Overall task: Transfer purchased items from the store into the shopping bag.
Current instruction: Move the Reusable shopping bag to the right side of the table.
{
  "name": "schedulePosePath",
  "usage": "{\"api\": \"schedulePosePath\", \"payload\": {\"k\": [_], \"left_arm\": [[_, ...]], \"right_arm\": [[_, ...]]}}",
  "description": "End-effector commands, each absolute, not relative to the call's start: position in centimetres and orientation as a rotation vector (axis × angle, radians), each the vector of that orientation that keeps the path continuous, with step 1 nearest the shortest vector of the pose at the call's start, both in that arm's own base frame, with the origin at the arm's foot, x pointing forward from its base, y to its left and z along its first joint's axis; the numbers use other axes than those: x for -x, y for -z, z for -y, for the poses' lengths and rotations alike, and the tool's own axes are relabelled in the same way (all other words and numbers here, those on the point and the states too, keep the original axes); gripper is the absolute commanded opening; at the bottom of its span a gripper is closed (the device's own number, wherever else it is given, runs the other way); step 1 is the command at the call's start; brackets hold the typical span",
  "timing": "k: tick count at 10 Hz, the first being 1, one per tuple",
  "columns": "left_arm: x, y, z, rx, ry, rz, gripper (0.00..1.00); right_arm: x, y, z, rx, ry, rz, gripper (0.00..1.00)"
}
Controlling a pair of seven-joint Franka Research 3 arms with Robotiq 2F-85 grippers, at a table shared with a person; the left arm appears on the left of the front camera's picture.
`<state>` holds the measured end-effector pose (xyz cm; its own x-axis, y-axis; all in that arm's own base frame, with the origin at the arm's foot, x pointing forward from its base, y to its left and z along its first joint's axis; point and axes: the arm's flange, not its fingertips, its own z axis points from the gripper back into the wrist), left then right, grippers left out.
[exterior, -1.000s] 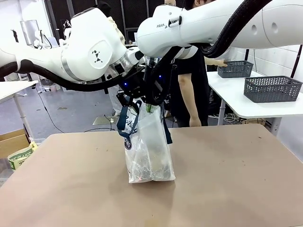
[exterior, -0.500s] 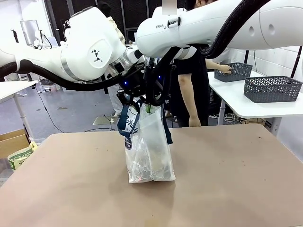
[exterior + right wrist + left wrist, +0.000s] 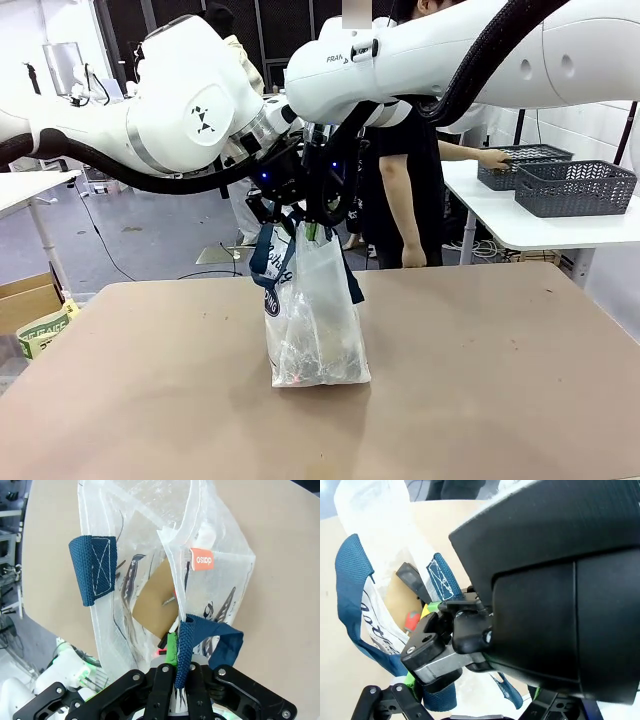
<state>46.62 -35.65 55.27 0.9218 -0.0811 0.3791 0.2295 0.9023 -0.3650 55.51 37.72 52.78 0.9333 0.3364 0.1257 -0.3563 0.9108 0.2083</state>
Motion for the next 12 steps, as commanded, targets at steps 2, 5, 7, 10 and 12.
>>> {"api": "schedulePosePath", "payload": {"k": [2,5,7,10,12], "left_arm": [[-45.9,-54.9,35.1,0.433,0.169,0.373,1.00],[-46.3,-52.9,36.5,0.383,0.197,0.302,1.00],[-46.3,-51.8,37.1,0.357,0.186,0.281,1.00],[-46.3,-51.6,36.9,0.352,0.150,0.312,0.60],[-46.2,-51.9,36.7,0.355,0.137,0.332,0.20]], "right_arm": [[-56.0,-52.9,-38.4,-0.214,-0.344,0.080,0.00],[-55.9,-53.0,-38.7,-0.222,-0.356,0.085,0.00],[-55.9,-53.1,-38.7,-0.225,-0.355,0.090,0.00],[-55.8,-53.2,-38.6,-0.230,-0.357,0.090,0.00],[-55.8,-53.3,-38.5,-0.227,-0.359,0.088,0.00]]}}
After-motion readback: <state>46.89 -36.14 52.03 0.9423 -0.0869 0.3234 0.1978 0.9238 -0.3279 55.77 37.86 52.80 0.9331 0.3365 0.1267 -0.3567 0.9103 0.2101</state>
